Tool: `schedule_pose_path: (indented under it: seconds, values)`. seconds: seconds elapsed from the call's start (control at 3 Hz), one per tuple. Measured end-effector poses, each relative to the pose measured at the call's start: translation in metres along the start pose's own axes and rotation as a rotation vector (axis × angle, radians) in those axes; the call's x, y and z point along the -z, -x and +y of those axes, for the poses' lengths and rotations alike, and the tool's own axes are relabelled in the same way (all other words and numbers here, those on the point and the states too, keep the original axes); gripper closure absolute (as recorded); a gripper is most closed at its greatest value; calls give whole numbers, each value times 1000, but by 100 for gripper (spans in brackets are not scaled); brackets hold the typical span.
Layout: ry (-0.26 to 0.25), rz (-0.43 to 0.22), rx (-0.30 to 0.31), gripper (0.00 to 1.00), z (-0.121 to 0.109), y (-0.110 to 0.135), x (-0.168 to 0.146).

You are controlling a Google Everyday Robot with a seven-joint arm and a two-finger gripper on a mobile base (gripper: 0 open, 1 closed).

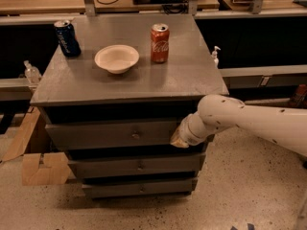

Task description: Close top drawer

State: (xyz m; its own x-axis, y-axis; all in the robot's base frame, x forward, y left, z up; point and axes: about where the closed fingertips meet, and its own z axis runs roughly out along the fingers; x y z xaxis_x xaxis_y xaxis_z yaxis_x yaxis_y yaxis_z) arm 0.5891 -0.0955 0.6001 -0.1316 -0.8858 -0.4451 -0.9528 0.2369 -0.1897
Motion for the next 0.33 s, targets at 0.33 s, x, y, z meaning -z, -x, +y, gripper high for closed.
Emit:
schedule_pose_path:
  seconds: [0.33]
  values:
    - [-5,8,-9,100,-4,-2,0]
